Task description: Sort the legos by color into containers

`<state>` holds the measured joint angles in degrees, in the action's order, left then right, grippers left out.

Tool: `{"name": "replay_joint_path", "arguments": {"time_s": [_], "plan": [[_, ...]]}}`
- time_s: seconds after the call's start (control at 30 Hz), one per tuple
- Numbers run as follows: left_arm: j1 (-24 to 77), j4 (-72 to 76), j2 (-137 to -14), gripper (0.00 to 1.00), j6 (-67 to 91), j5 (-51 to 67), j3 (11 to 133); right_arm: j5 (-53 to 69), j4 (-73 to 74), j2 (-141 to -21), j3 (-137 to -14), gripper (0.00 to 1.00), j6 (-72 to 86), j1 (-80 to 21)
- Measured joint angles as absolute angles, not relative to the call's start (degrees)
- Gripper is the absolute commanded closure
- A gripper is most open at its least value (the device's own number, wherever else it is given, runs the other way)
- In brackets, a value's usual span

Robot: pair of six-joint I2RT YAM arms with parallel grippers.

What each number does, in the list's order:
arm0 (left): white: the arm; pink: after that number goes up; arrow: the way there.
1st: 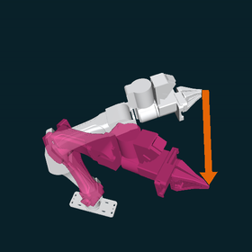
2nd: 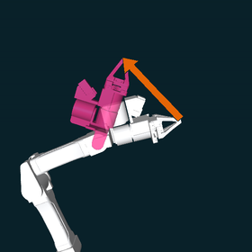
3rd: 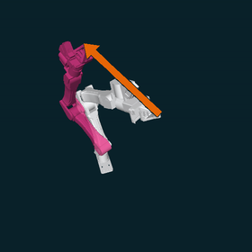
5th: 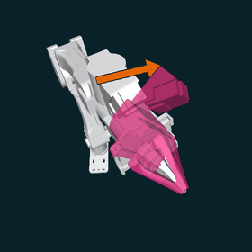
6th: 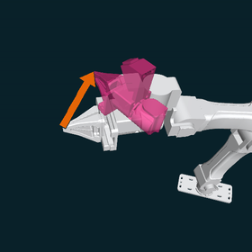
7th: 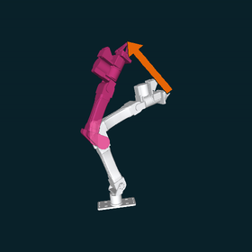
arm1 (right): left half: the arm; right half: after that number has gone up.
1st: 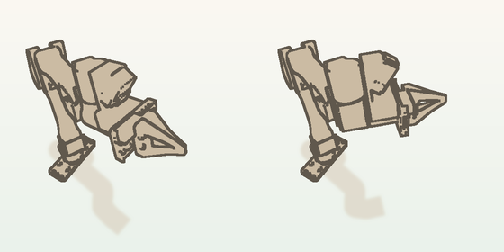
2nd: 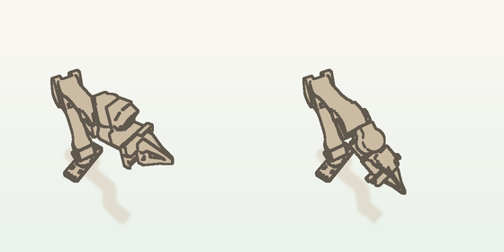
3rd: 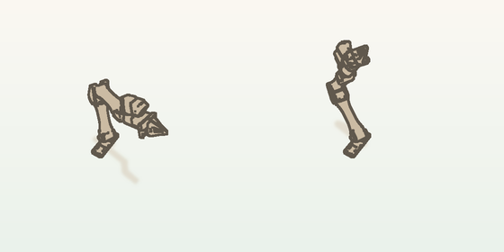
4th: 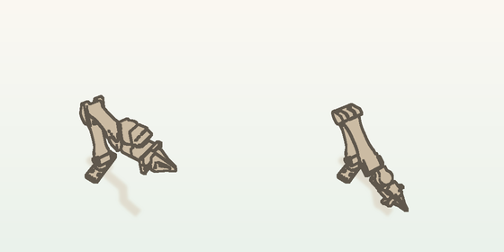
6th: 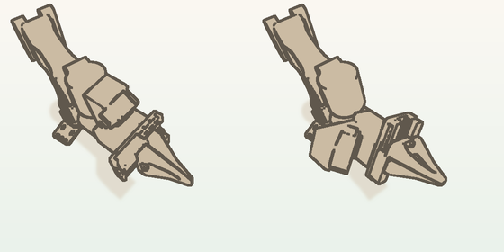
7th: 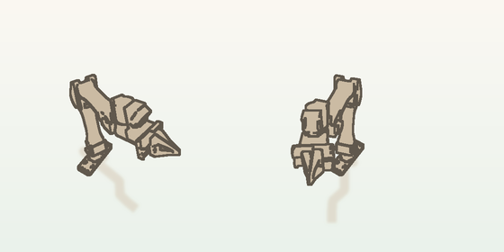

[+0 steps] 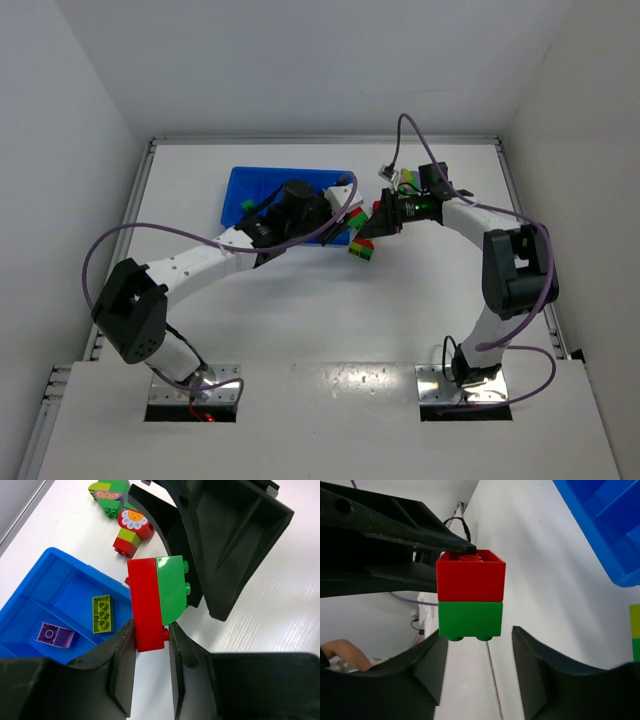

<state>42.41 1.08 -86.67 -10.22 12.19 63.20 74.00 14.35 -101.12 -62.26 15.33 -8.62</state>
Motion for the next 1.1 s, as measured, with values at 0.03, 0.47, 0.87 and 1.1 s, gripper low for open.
{"name": "replay_joint_path", "arguments": {"time_s": [0.03,0.47,0.87,1.1], "plan": [[42.41,1.06,-86.67,0.94,-10.22,12.21,63.22,74.00,14.68,-101.12,-62.43,0.35,14.87,-8.62],[42.41,1.02,-87.39,0.94,-10.02,12.71,63.22,74.04,15.16,-101.14,-65.60,0.40,13.39,-8.62],[42.41,1.04,-87.39,0.94,-10.00,12.16,63.33,74.35,14.37,-102.19,-66.59,1.00,12.82,-8.38],[42.46,0.40,-89.82,0.95,-9.61,11.27,64.79,73.03,22.44,-101.89,-66.78,1.00,2.15,-7.31]]}}
